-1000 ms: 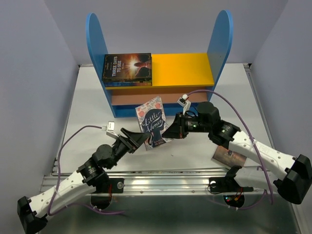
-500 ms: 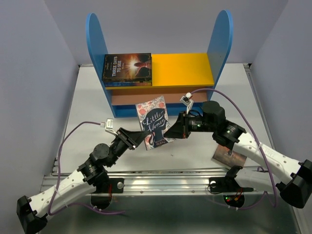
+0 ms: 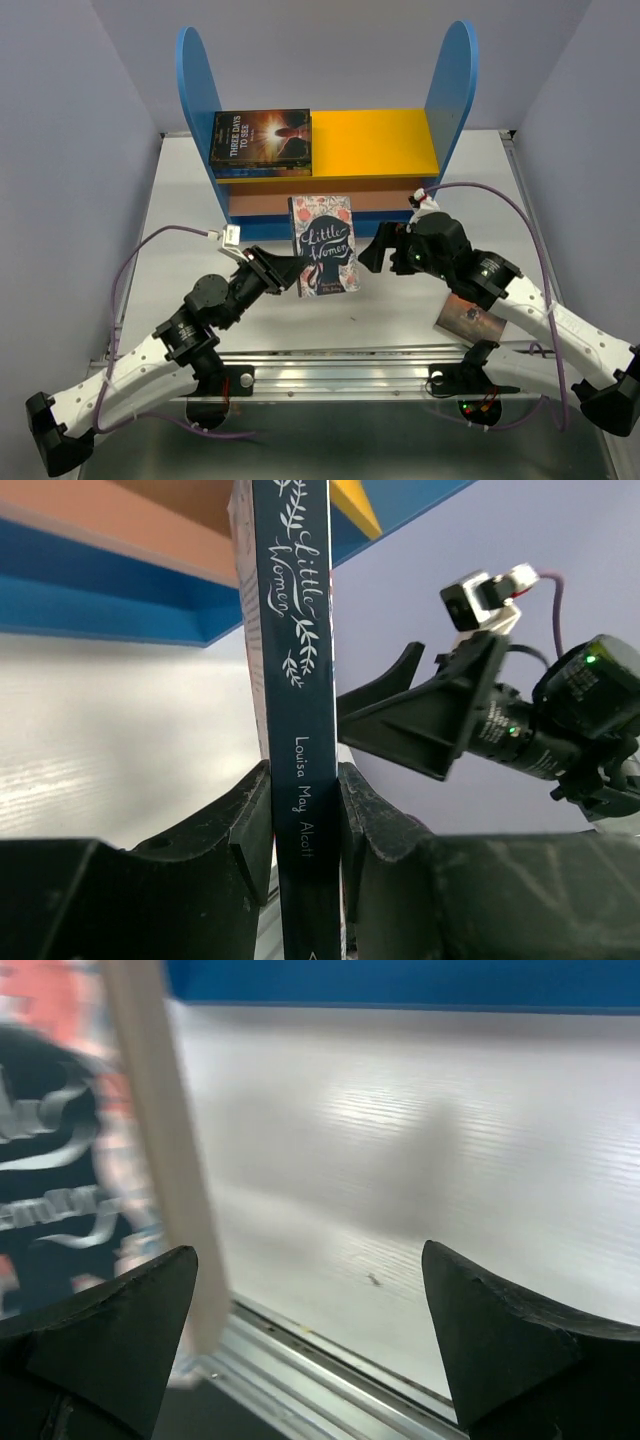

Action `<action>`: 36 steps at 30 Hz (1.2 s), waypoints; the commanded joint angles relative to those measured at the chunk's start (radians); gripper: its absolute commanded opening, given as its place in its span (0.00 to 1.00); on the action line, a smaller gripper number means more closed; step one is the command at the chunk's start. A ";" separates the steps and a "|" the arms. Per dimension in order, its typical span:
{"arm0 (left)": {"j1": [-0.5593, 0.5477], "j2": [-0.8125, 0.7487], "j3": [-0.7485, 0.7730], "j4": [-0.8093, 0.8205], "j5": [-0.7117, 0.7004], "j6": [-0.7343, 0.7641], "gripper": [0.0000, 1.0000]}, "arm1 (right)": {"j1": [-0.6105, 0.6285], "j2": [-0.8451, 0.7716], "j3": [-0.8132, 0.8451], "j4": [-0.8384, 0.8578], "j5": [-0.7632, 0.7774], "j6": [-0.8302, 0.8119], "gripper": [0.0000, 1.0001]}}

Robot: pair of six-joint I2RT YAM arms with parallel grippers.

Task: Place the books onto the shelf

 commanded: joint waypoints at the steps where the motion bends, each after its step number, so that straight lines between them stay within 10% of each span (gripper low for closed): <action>1: -0.004 0.040 0.147 0.125 0.042 0.104 0.00 | 0.002 -0.051 0.024 -0.173 0.337 0.009 1.00; 15: -0.006 0.405 0.724 0.082 -0.295 0.325 0.00 | 0.002 -0.114 -0.048 -0.202 0.439 0.010 1.00; 24: -0.006 0.633 0.896 0.123 -0.925 0.173 0.00 | 0.002 -0.094 -0.040 -0.158 0.374 -0.020 1.00; 36: -0.004 0.782 0.954 0.082 -1.248 -0.083 0.00 | 0.002 -0.031 -0.033 -0.107 0.271 -0.019 1.00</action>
